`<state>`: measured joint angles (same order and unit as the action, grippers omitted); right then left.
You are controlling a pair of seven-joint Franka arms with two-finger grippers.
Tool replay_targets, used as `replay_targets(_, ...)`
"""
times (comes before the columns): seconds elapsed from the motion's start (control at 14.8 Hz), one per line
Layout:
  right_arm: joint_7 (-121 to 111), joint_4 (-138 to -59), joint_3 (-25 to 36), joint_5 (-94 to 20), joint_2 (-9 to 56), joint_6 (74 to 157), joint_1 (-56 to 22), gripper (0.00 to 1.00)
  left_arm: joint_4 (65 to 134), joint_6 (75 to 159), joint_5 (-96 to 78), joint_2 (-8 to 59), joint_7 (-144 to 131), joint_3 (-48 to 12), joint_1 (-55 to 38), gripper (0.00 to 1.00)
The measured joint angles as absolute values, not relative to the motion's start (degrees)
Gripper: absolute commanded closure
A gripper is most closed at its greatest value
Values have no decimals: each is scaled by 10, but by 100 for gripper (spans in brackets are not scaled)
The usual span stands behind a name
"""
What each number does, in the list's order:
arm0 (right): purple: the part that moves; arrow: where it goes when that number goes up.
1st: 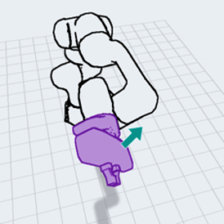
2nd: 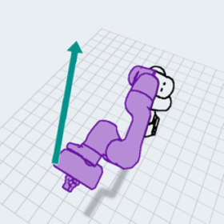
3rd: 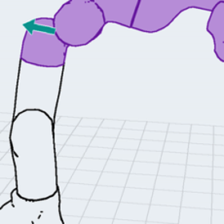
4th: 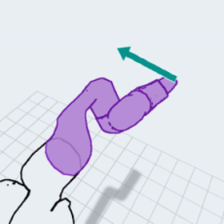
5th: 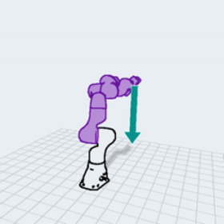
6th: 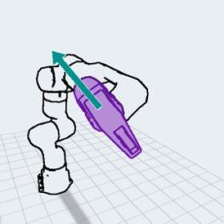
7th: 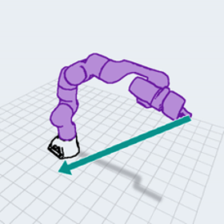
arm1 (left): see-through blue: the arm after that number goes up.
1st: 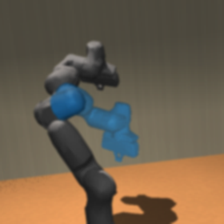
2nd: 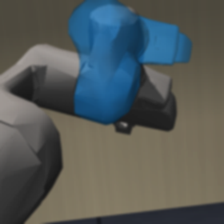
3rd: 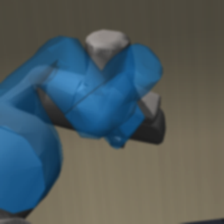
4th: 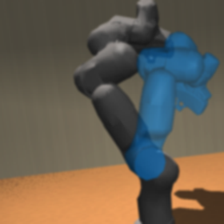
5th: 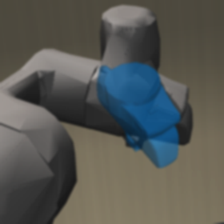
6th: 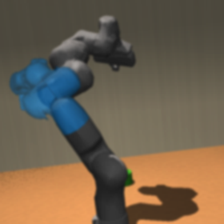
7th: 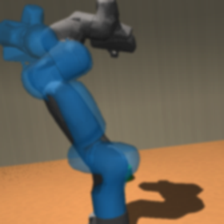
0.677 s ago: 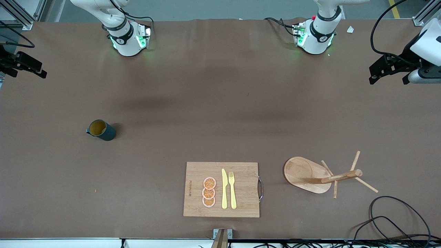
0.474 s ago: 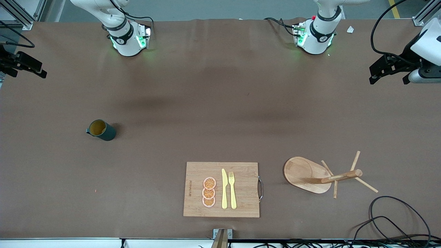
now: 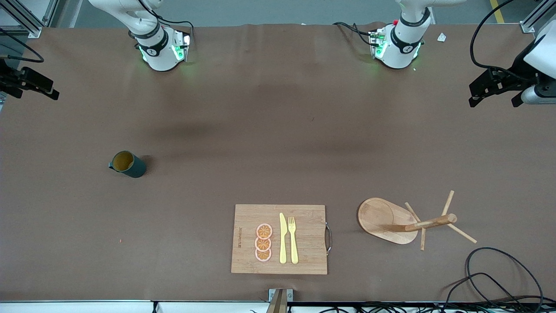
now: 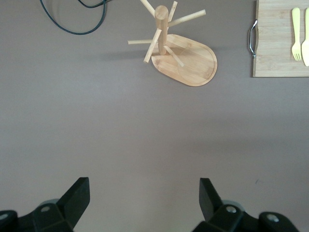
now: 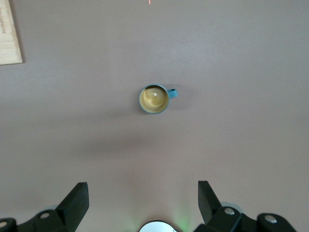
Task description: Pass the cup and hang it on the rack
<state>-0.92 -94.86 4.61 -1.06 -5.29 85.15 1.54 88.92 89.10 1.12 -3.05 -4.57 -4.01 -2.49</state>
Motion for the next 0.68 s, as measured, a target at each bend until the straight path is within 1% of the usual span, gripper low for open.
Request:
replay_targets(0.14,-9,-948,46,-11,-16,885,24,0,885,891,11,-22,-46,-40,-24,0)
replay_targets(0.34,-30,-942,46,-11,61,944,35,0,884,891,11,-18,-46,-40,-24,0)
replay_targets(0.68,-234,-941,46,-11,156,998,38,0,883,891,11,-17,-47,-40,-22,0)
